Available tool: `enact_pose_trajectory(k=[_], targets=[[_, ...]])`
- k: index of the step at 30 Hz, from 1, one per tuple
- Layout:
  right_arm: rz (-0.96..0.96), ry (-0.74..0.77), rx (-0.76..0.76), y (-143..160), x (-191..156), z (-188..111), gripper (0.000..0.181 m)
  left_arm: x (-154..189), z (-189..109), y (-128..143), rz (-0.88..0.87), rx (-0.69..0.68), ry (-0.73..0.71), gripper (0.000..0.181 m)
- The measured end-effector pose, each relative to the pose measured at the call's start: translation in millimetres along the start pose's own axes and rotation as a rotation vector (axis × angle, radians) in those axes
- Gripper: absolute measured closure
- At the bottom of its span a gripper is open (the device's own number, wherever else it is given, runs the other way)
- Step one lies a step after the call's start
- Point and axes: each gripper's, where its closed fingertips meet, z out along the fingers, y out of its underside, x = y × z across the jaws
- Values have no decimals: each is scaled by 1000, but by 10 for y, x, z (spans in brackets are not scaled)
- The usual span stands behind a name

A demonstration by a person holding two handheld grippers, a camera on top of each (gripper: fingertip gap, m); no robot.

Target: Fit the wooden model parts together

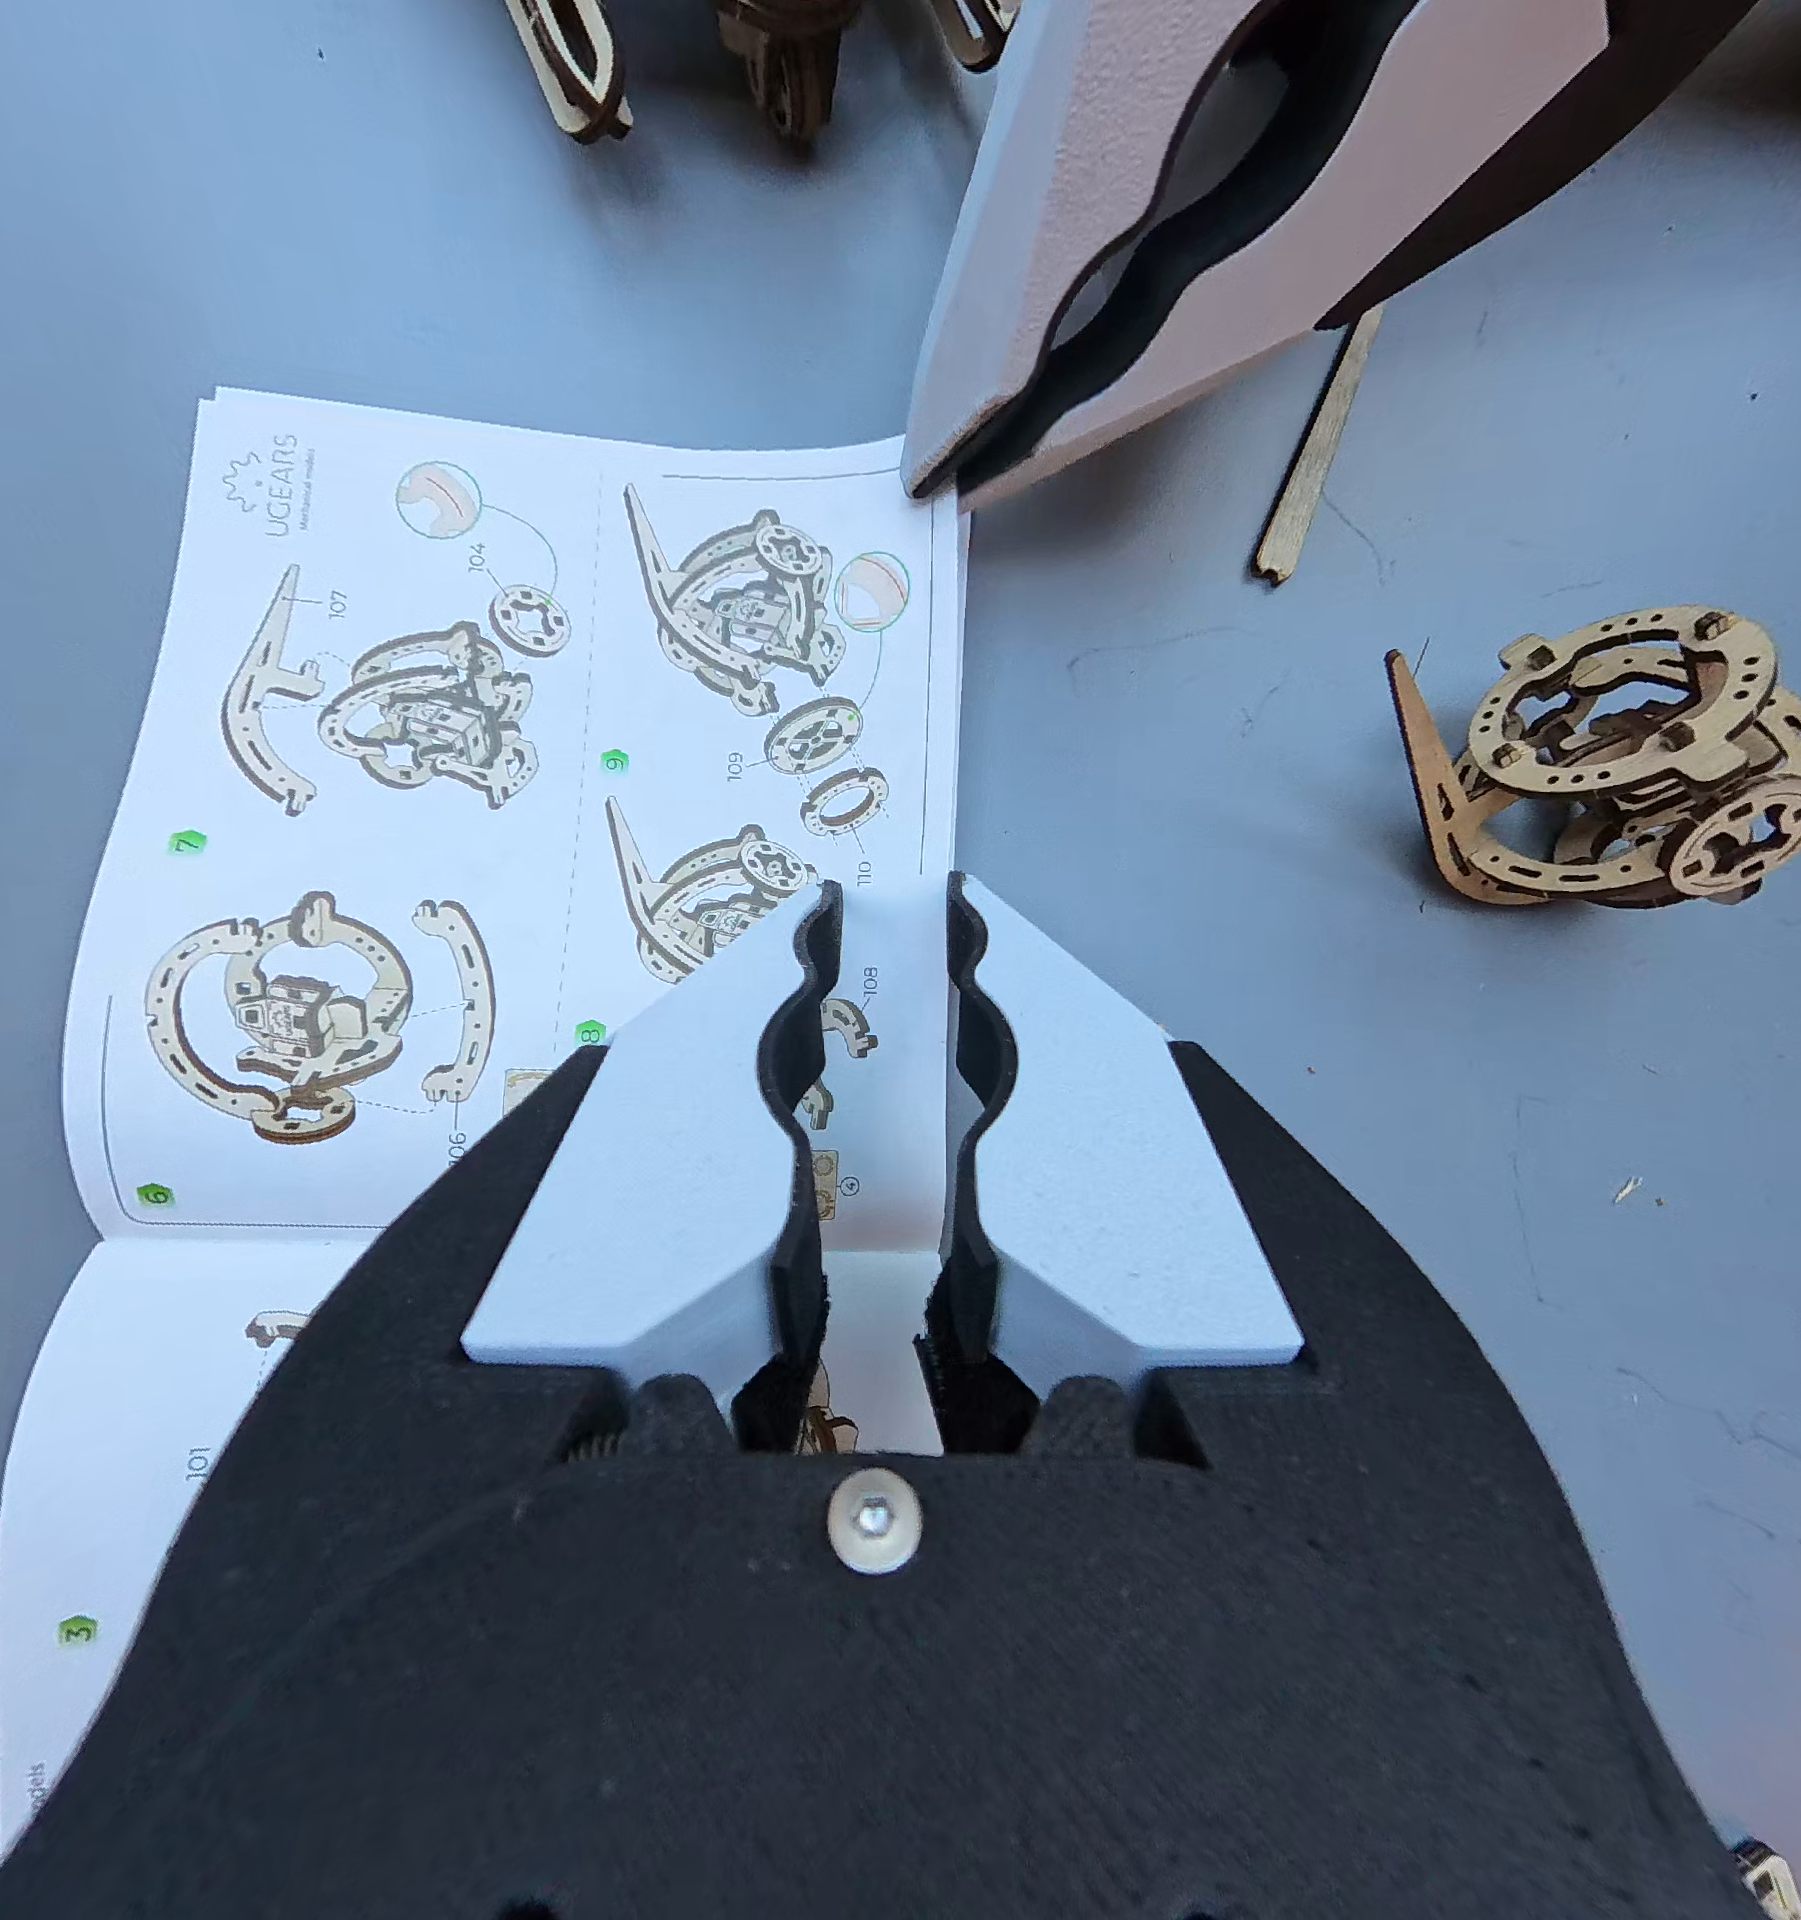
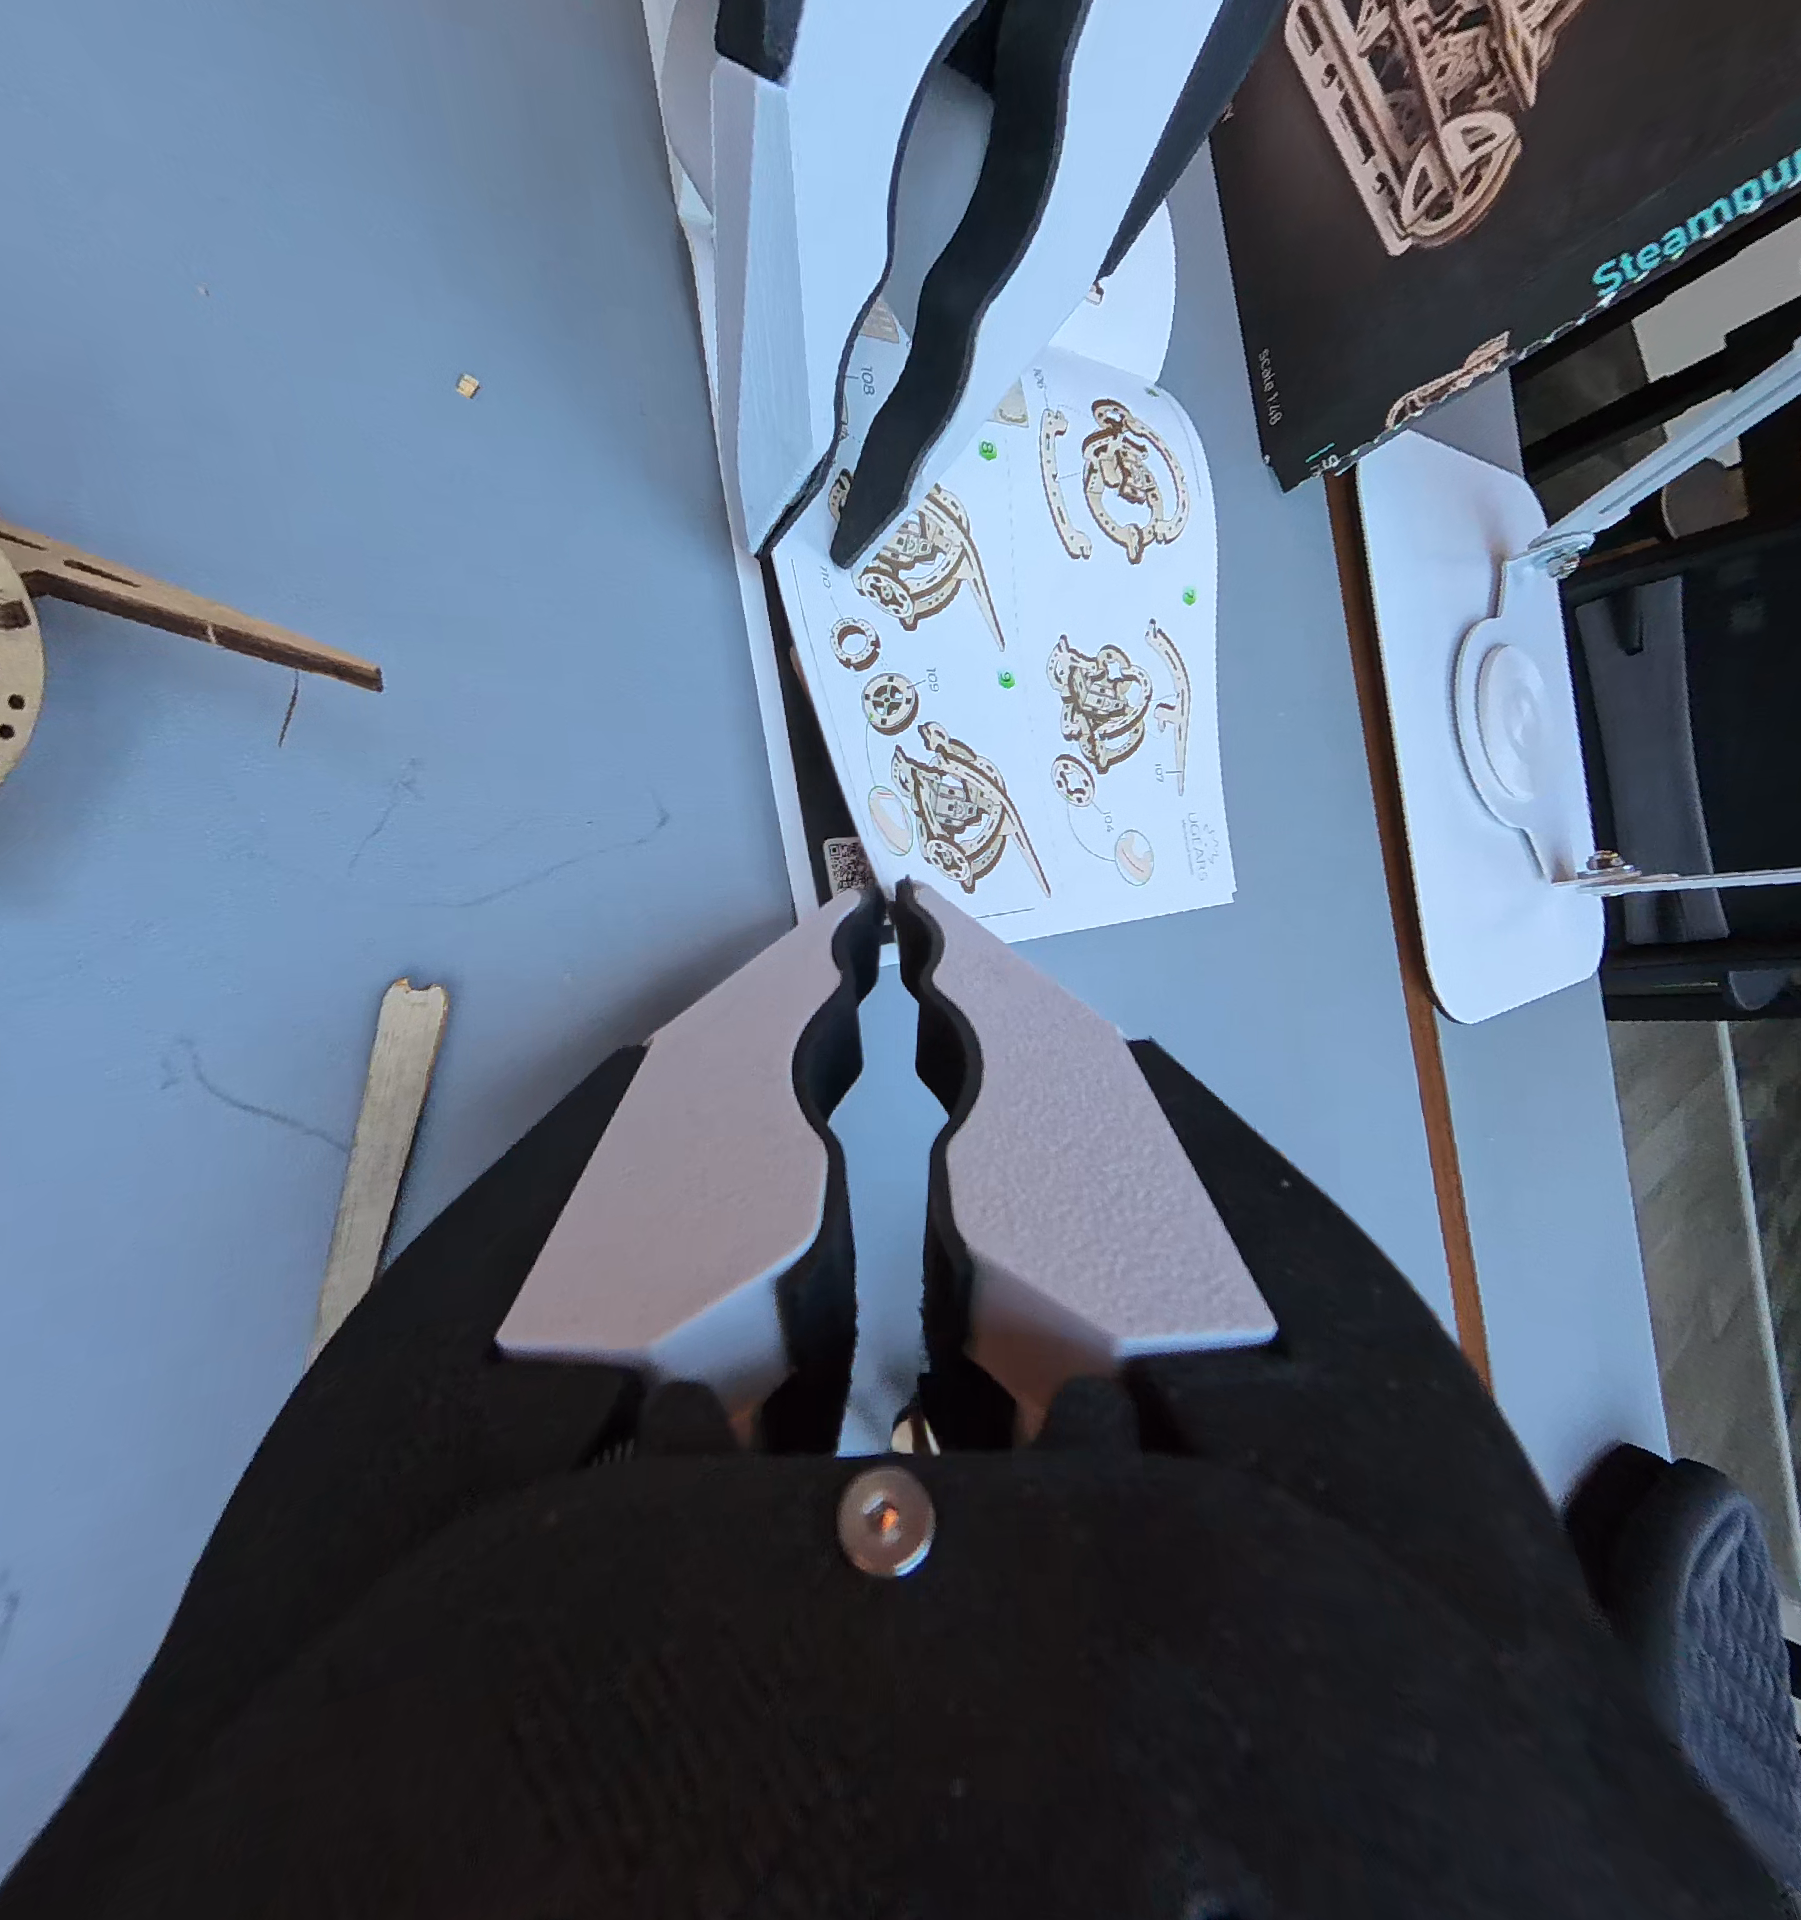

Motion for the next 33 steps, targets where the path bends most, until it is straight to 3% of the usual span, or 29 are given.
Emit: enact_pose_trajectory(k=[7, 14, 19, 24, 33], targets=[[-20, 3, 5, 1, -3, -2, 181, 22, -41, -77, -38, 61, 2, 156], [16, 33, 45, -98, 89, -71, 181, 185, -27, -415, 43, 98, -85, 147], [29, 49, 47, -129, 124, -93, 181, 108, 98, -517, 52, 68, -202, 159], [44, 59, 56, -163, 147, -101, 181, 29, 70, -570, 50, 128, -291, 176], [45, 81, 75, -216, 178, -107, 180, 44, 3, -564, 95, 202, -375, 181]])
